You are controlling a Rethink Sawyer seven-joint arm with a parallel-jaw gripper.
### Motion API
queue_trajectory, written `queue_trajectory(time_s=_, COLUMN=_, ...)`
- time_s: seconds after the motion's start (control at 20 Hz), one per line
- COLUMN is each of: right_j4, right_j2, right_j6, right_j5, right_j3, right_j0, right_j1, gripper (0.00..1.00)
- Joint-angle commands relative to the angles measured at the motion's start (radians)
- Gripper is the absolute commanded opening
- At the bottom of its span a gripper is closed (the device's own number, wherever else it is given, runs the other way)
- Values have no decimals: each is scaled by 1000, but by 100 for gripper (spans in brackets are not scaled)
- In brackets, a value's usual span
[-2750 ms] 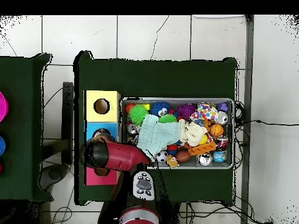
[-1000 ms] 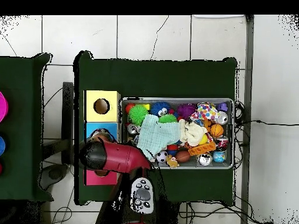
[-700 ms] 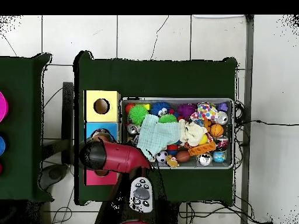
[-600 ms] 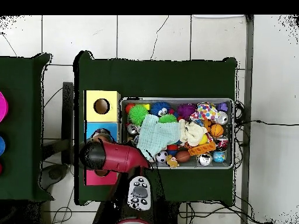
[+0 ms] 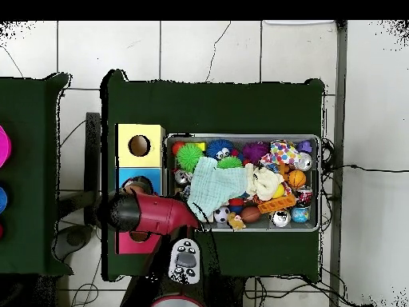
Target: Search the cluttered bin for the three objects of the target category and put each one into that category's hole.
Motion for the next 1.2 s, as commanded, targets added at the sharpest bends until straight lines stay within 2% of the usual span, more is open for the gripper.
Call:
queue_trajectory(time_s=0.05, right_j4=15, right_j2=-24, right_j6=170, right_j5=-7, right_j3=-8, right_j0=-22, right_j1=46, gripper=100)
queue_trajectory(time_s=0.35, right_j4=9, right_j2=-30, right_j6=163, right_j5=12, right_j3=1, right_j0=-25, right_j1=20, gripper=100)
queue_trajectory(time_s=0.5, right_j4=11, right_j2=-46, right_j6=175, right_j5=-4, right_j3=5, right_j0=-19, right_j1=22, gripper=100)
queue_trajectory(time_s=0.6, right_j4=4, right_j2=-83, right_j6=172, right_j5=10, right_j3=-20, right_j0=1, right_j1=31, gripper=100)
queue_trajectory(time_s=0.85, right_j4=5, right_j2=-44, right_j6=155, right_j5=1, right_j3=-9, right_j0=-32, right_j1=23, gripper=100)
queue_trajectory(time_s=1.05, right_j4=17, right_j2=-50, right_j6=162, right_j5=51, right_j3=-17, right_j0=-26, right_j1=-1, gripper=100)
queue_trajectory(time_s=1.2, right_j4=19, right_j2=-61, right_j6=164, right_j5=111, right_j3=-19, right_j0=-17, right_j1=-46, gripper=100)
